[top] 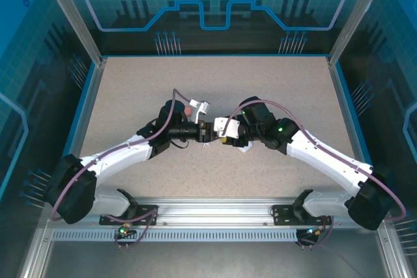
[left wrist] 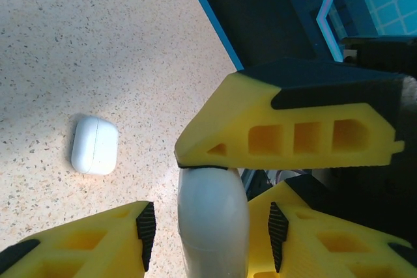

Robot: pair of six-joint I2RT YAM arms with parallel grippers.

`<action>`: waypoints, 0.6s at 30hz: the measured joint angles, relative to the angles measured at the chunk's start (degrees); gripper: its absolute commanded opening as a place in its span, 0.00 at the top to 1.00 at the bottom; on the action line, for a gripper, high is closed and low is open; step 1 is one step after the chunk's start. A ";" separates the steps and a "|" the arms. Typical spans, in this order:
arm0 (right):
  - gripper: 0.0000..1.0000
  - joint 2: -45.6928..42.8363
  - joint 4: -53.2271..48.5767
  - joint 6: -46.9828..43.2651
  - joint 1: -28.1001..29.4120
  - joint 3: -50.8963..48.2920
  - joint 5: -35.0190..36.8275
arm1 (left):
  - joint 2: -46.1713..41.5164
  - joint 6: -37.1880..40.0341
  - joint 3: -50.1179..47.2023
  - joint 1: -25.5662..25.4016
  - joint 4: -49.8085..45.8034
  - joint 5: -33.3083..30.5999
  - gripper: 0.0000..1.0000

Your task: Insert the wireless bluetooth earbuds into the charging case

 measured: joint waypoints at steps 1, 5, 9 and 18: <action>0.58 0.02 0.07 0.17 0.00 0.00 0.04 | 0.07 0.00 0.00 -0.09 0.00 0.00 0.52; 0.58 0.09 0.11 0.70 -0.02 0.00 0.83 | 0.37 -0.02 0.00 -0.28 0.11 0.02 0.57; 0.57 0.26 0.04 1.33 -0.02 0.33 1.09 | 0.57 -0.02 0.07 -0.33 0.44 0.07 0.65; 0.35 0.57 -0.57 3.04 -0.46 0.98 0.81 | 0.59 0.02 0.13 -0.33 1.03 0.00 0.77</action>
